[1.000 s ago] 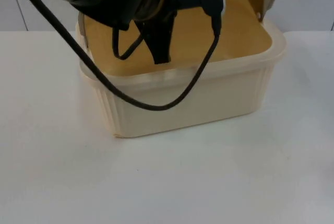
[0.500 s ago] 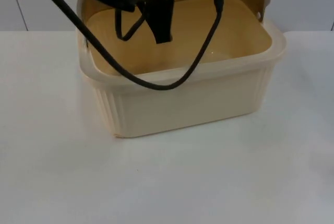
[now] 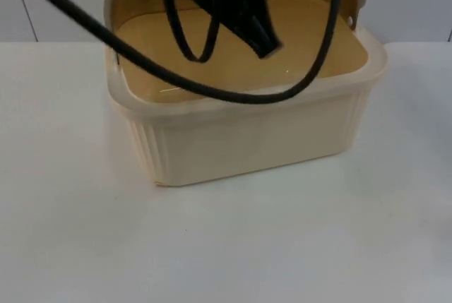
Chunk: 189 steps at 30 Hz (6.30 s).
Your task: Open the box lid with the left hand, place the block into the box with the right hand, then close the box lid with the left hand.
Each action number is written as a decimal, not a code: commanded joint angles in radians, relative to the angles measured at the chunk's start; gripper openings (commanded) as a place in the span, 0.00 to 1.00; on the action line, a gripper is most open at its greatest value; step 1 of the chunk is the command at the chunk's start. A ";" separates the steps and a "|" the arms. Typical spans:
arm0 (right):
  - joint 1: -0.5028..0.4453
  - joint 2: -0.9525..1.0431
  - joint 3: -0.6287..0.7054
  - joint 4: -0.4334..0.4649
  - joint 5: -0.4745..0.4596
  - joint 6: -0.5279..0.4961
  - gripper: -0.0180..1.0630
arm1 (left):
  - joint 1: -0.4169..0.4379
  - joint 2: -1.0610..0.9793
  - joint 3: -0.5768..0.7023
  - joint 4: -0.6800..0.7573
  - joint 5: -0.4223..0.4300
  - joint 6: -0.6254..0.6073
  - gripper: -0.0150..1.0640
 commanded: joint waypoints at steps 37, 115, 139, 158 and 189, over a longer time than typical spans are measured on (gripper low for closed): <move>-0.004 -0.003 0.035 0.005 -0.009 0.018 0.99 | 0.692 -0.491 0.030 -1.292 0.009 0.663 0.01; -0.004 0.526 -0.018 0.205 0.002 0.064 0.99 | 0.665 -0.732 0.012 -1.235 0.204 0.715 0.95; 0.079 0.877 0.138 0.375 -0.218 0.154 0.99 | 0.665 -0.732 0.012 -1.141 0.204 0.638 0.95; 0.125 0.962 0.148 0.280 -0.224 0.449 0.99 | 0.665 -0.732 0.012 -1.112 0.210 0.625 0.95; 0.125 0.828 0.007 0.001 -0.030 0.467 0.05 | 0.665 -0.732 0.012 -1.119 0.194 0.618 0.95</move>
